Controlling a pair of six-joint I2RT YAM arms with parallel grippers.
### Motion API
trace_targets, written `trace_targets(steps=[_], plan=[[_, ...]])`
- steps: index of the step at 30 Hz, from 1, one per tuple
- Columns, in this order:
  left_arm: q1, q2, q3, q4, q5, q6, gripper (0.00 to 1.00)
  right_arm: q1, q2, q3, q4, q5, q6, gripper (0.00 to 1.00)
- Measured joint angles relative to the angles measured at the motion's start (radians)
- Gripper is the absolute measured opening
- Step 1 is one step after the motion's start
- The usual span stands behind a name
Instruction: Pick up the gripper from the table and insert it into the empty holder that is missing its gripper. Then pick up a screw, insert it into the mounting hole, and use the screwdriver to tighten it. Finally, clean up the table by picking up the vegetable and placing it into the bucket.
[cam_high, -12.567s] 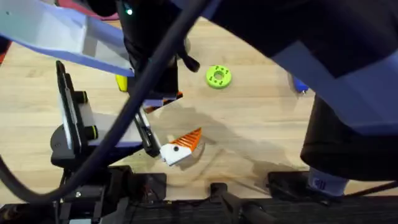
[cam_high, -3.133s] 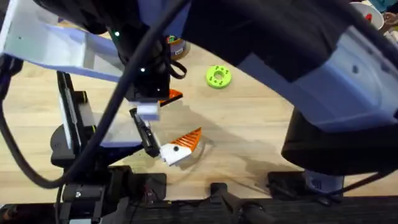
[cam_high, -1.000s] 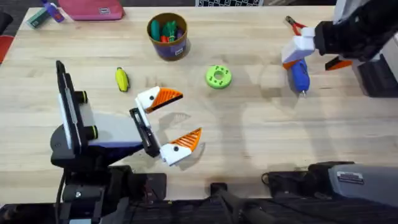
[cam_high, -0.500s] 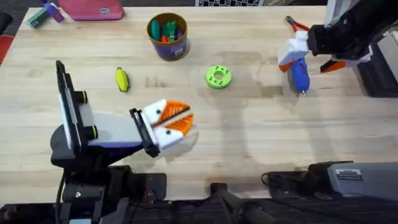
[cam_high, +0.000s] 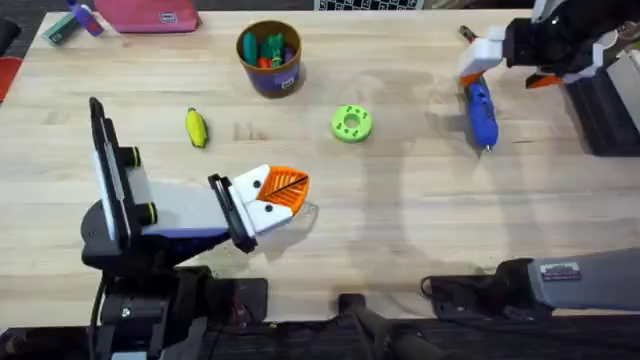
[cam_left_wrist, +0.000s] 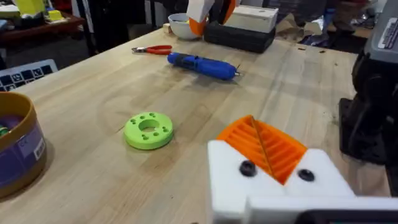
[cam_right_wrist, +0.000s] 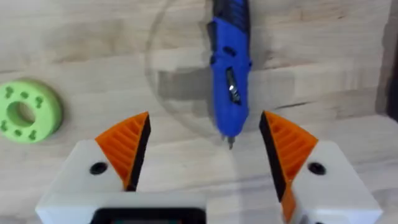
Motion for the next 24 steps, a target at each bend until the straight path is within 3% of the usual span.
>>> trace_targets(steps=[8, 17, 24], plan=[[0.0, 0.0, 0.0, 0.0, 0.0, 0.0, 0.012, -0.094, 0.15, 0.015, 0.033, 0.003, -0.123, 0.994], [0.0, 0.0, 0.0, 0.0, 0.0, 0.0, 0.012, -0.102, 0.376, 0.149, 0.074, 0.003, -0.192, 0.991], [0.0, 0.0, 0.0, 0.0, 0.0, 0.0, 0.012, -0.116, 0.484, 0.156, 0.14, -0.016, -0.194, 0.963]])
